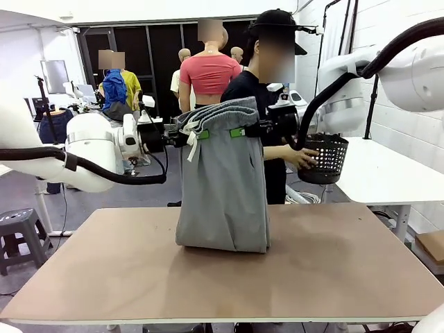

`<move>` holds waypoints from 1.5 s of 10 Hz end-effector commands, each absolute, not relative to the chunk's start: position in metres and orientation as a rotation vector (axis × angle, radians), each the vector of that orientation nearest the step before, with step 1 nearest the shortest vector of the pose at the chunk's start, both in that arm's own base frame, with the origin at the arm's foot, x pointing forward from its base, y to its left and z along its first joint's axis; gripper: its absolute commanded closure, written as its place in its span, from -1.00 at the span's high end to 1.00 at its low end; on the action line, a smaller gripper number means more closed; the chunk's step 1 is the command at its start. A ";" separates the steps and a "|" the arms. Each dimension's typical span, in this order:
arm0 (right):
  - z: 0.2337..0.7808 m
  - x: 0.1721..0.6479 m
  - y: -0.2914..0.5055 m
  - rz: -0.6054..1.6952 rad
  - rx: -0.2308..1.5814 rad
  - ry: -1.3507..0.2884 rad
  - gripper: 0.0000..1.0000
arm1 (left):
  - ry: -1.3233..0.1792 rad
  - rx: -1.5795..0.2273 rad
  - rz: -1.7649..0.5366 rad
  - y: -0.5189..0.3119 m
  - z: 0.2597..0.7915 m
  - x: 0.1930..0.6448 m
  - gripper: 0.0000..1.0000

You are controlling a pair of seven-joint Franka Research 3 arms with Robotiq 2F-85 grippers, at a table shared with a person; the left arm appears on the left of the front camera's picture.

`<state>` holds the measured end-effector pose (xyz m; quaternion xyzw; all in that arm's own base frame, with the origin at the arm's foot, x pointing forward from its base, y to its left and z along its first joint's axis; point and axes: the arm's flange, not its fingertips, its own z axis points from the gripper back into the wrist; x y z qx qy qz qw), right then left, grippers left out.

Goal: Fold the training pants.
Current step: Fold the Training pants in half.

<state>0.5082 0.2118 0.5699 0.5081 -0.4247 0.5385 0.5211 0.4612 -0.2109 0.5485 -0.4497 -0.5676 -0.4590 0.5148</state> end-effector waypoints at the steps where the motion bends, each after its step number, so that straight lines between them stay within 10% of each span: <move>1: 0.592 0.529 0.213 1.302 1.255 -0.982 -1.00 | -1.333 -1.047 -1.112 -0.221 0.569 0.466 -1.00; 8: 0.580 0.523 0.210 1.290 1.229 -1.000 -1.00 | -1.349 -1.036 -1.121 -0.218 0.567 0.461 -1.00; 15: 0.617 0.625 0.212 1.238 1.241 -0.881 -1.00 | -1.322 -0.888 -1.006 -0.219 0.608 0.530 -1.00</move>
